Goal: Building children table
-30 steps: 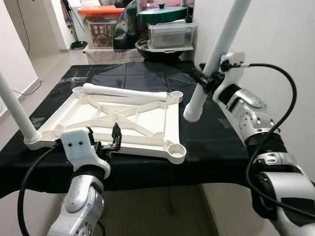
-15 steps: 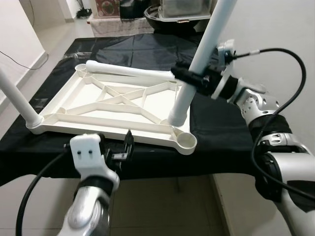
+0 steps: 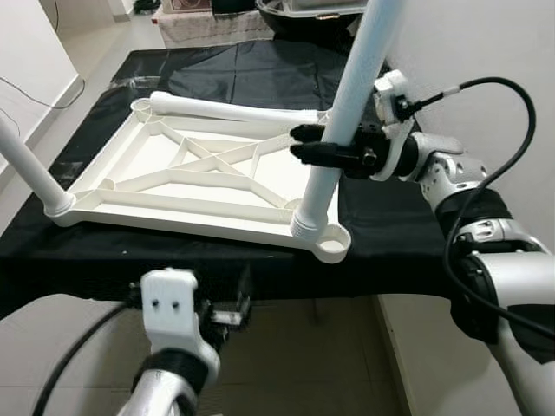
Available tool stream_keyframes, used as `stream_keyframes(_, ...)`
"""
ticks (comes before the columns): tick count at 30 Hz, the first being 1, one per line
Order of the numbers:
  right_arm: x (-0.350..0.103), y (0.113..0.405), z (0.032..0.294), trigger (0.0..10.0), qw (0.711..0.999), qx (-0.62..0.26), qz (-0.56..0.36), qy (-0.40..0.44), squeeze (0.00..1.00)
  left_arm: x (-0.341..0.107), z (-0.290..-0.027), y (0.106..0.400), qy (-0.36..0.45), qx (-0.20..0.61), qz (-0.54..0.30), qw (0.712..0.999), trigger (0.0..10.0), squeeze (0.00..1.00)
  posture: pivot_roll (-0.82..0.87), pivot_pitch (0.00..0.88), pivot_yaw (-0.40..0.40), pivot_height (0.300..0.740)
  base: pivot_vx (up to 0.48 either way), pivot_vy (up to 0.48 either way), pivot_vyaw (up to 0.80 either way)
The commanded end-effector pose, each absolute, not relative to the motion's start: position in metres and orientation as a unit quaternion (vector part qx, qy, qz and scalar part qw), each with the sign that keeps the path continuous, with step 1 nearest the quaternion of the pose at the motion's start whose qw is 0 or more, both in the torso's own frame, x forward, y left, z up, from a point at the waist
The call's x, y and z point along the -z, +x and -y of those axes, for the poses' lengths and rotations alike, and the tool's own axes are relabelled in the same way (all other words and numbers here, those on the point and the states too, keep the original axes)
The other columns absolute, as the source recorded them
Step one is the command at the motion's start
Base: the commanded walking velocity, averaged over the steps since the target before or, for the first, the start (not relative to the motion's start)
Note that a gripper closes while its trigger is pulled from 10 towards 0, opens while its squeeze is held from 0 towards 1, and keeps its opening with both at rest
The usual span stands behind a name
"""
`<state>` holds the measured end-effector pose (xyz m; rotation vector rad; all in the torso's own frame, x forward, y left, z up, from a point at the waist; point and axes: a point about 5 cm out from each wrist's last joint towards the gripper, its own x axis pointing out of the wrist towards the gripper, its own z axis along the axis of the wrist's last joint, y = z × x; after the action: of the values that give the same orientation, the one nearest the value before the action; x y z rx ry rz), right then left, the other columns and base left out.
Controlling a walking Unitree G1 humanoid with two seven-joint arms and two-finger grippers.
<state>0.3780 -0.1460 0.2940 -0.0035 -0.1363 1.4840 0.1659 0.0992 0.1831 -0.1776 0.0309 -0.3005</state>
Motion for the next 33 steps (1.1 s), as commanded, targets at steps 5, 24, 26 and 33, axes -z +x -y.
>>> stream_keyframes(5,-0.288,0.377,0.147,10.0,0.728,-0.684,0.053,-0.020,0.00,-0.178,-0.091,0.158,-0.030,0.203,-0.014,0.979,10.0,0.00,0.14,0.201,0.036,0.740,0.000,0.000,0.00)
stream_keyframes(24,-0.284,0.377,0.155,10.0,0.730,-0.677,0.031,-0.085,0.00,-0.167,-0.087,0.153,0.050,0.249,0.008,0.967,10.0,0.00,0.13,0.217,0.023,0.740,0.000,0.000,0.00)
stream_keyframes(26,-0.285,0.377,0.155,10.0,0.731,-0.677,0.029,-0.082,0.00,-0.167,-0.087,0.153,0.052,0.249,0.010,0.967,10.0,0.00,0.13,0.217,0.023,0.740,0.000,0.000,0.00)
stream_keyframes(33,-0.282,0.373,0.150,10.0,0.715,-0.693,0.012,-0.091,0.00,-0.164,-0.087,0.153,0.054,0.249,0.013,0.967,10.0,0.00,0.13,0.217,0.023,0.740,0.000,0.000,0.00)
